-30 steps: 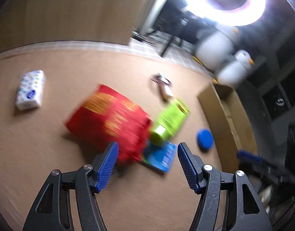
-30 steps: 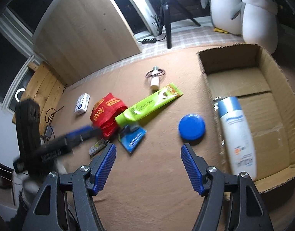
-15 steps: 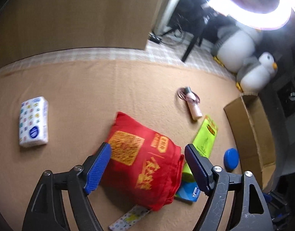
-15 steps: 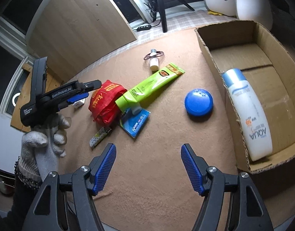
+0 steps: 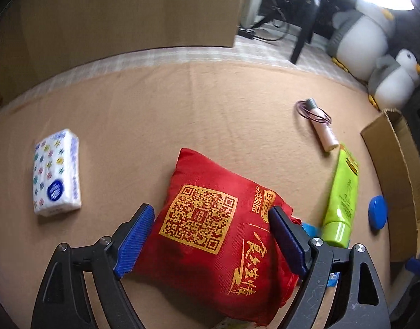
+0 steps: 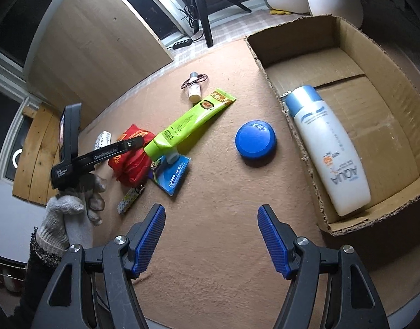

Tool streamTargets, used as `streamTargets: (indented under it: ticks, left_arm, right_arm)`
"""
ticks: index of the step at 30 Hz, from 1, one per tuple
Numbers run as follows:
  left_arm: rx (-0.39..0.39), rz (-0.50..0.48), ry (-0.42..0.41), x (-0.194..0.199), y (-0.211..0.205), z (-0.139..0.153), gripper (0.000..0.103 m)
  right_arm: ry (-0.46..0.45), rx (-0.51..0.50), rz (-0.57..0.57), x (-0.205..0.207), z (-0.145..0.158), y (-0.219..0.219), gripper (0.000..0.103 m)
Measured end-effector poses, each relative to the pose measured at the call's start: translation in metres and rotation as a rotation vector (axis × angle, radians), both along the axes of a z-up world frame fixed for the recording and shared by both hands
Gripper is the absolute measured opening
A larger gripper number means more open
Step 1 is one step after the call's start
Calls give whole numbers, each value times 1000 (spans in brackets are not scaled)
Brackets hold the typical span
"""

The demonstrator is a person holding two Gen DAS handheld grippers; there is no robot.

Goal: Organize objects
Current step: 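Move the left tool to the red drawstring bag, then close the left gripper on the red bag and lift it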

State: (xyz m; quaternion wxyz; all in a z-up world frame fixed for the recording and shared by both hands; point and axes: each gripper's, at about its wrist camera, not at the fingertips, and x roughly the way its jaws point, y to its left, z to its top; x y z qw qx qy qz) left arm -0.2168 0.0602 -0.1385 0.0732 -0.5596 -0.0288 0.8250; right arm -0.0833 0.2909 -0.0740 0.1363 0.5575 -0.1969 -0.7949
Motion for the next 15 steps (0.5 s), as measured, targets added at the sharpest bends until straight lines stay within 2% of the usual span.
streamTargets:
  ticks: [3, 5, 15]
  left_arm:
    - [53, 7, -11, 3, -13, -2, 77]
    - [72, 20, -15, 5, -21, -4, 77]
    - [60, 62, 2, 35, -58, -5, 76]
  right_arm:
    - [-1, -2, 18, -3, -1, -8, 66]
    - [0, -3, 30, -5, -1, -14, 66]
    - [-2, -2, 79, -8, -3, -35, 66]
